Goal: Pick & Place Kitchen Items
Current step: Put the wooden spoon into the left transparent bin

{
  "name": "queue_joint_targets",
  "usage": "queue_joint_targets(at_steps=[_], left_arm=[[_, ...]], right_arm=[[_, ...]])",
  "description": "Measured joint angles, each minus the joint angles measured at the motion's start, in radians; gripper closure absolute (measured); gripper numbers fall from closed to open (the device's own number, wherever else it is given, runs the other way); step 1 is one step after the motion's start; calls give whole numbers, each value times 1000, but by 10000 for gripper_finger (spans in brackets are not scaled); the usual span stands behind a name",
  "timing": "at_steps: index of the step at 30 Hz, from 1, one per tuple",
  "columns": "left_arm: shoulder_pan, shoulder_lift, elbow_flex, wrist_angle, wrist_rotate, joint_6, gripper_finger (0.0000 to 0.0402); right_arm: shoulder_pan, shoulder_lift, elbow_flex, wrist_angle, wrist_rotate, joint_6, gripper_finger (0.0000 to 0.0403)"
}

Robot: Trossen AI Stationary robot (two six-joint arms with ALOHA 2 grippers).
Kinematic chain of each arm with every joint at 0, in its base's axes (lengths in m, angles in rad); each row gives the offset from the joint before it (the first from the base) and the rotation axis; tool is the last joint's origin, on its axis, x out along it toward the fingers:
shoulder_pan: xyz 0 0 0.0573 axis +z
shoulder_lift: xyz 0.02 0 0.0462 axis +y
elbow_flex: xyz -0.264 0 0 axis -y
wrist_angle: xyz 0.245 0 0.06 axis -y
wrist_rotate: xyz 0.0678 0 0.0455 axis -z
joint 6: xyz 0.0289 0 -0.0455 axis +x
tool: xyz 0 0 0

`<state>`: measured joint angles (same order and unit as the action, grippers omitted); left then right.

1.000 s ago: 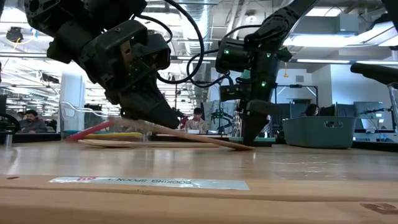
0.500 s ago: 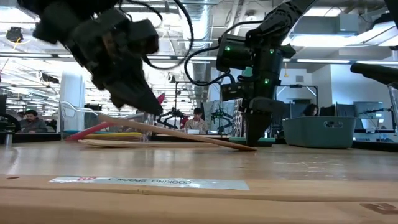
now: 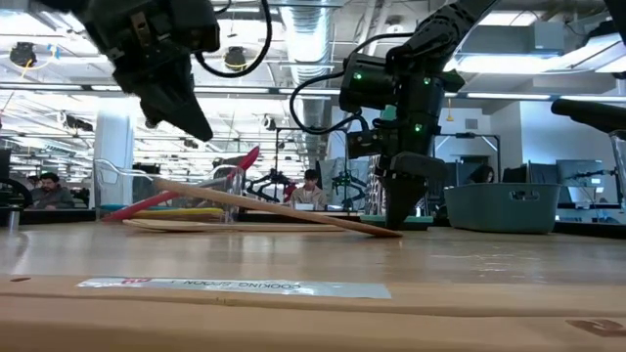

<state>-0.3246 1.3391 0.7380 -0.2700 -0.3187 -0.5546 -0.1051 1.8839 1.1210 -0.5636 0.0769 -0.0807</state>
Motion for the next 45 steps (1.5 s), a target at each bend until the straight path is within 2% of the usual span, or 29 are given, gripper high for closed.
queue_joint_targets(at_steps=[3, 6, 15, 25, 29, 35, 40, 45], left_arm=[[15, 28, 88, -151, -2, -3, 400], [25, 83, 174, -232, -9, 9, 400], [32, 335, 402, -533, -18, 53, 400], [47, 343, 411, -488, 35, -20, 388], [54, 343, 412, -474, 87, -65, 358], [54, 343, 412, -457, 90, -115, 295], [54, 343, 411, -369, 89, -117, 236], [54, 343, 400, -353, 89, -108, 190]], right_arm=[[-1, 0, 0, 3, 0, -4, 403], [-2, 0, -1, 7, 0, -5, 403], [-2, 2, -1, 31, 2, -23, 403], [-2, 2, -1, 32, 2, -23, 403], [-2, 2, -1, 32, 1, -23, 403], [-2, 2, -1, 33, 2, -25, 403], [-2, 2, -1, 34, 2, -34, 403], [-2, 2, -1, 36, 2, -34, 403]])
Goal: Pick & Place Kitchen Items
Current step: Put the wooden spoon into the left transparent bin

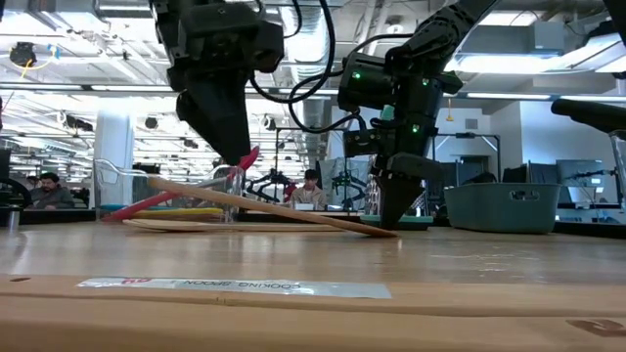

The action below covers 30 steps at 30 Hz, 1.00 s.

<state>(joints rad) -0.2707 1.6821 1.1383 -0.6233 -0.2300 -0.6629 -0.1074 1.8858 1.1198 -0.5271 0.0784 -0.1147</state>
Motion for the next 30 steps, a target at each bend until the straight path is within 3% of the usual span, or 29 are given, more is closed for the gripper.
queue_joint_targets(at_steps=[10, 17, 24, 30], left_arm=[[16, 0, -129, 155, 29, -41, 150], [18, 15, -192, 249, 40, -49, 153], [27, 126, -191, 326, 75, -36, 160], [38, 129, -191, 342, 90, -29, 164]], right_arm=[[0, 0, 0, 15, 0, 0, 403], [0, 0, 0, 22, 0, 1, 403], [0, 0, 0, 42, -1, 2, 403], [0, 0, 0, 42, -2, 4, 403]])
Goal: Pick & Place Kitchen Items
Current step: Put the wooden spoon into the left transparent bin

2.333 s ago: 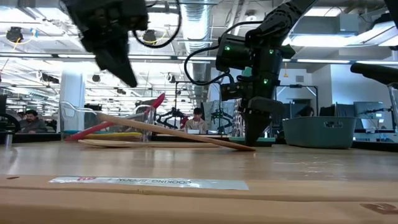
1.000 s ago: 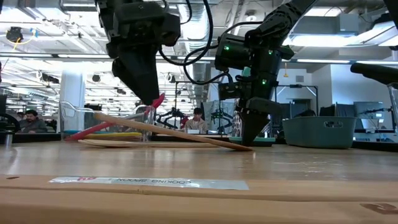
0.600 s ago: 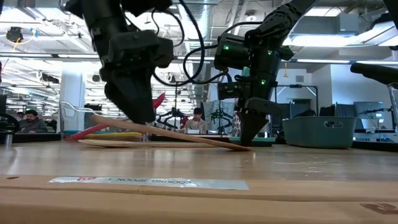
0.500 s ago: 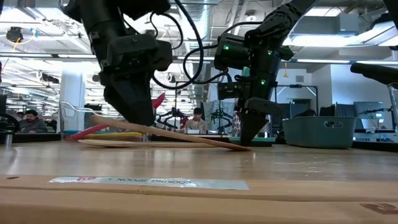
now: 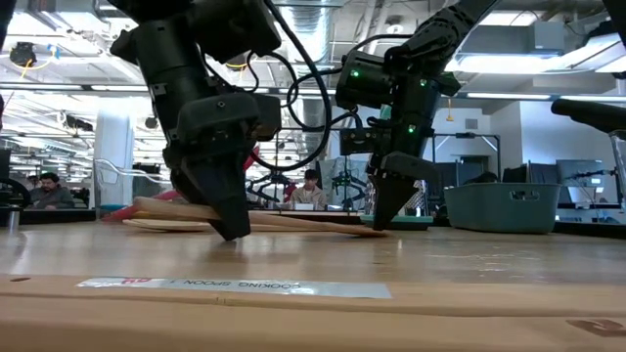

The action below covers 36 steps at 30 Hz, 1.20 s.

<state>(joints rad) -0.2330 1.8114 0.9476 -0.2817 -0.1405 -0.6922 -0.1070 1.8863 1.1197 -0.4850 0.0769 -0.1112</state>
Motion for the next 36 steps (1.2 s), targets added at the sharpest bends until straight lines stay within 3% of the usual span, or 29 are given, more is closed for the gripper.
queue_joint_targets(at_steps=[4, 16, 32, 36], left_arm=[[0, -10, -2, 0, -13, 0, 192], [0, -12, -3, 1, -28, -23, 336], [0, -11, -3, 5, -26, -3, 343], [-2, -10, -3, 9, -24, 31, 343]], right_arm=[[0, 0, 0, 0, 0, 0, 403], [1, 0, 0, -7, -5, 0, 403], [8, -5, 0, -7, -4, 0, 403], [12, -29, 32, -79, 3, 0, 403]])
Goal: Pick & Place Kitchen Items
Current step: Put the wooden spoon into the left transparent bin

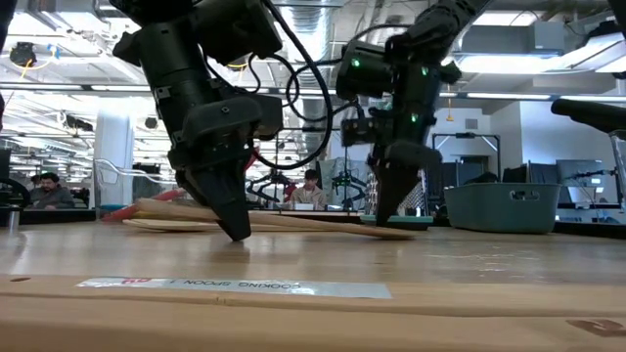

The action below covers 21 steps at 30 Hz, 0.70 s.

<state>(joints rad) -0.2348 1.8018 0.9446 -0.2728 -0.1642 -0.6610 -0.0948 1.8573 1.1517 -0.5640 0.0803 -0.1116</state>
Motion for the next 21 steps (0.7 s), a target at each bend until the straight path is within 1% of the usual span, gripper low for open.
queue_joint_targets(at_steps=[5, 7, 11, 12, 15, 17, 21], left_arm=[[0, 0, 0, 6, -6, 1, 344], [0, 0, 0, 6, -7, -2, 344], [-1, -9, -1, 2, -29, 25, 344], [-1, -13, -1, 0, -36, 34, 344], [-1, -67, -5, -29, -117, 90, 344], [1, -121, -5, -46, -168, 127, 344], [15, -257, -44, -76, -244, 191, 344]], right_arm=[[18, -68, 92, -147, -7, -7, 403], [27, -117, 104, -169, -42, -27, 403], [44, -250, 98, -160, -156, -53, 403], [50, -287, 87, -147, -171, -53, 403], [77, -394, 25, -74, -185, -42, 403], [93, -457, -31, -16, -188, -12, 403], [126, -556, -158, 105, -184, 61, 403]])
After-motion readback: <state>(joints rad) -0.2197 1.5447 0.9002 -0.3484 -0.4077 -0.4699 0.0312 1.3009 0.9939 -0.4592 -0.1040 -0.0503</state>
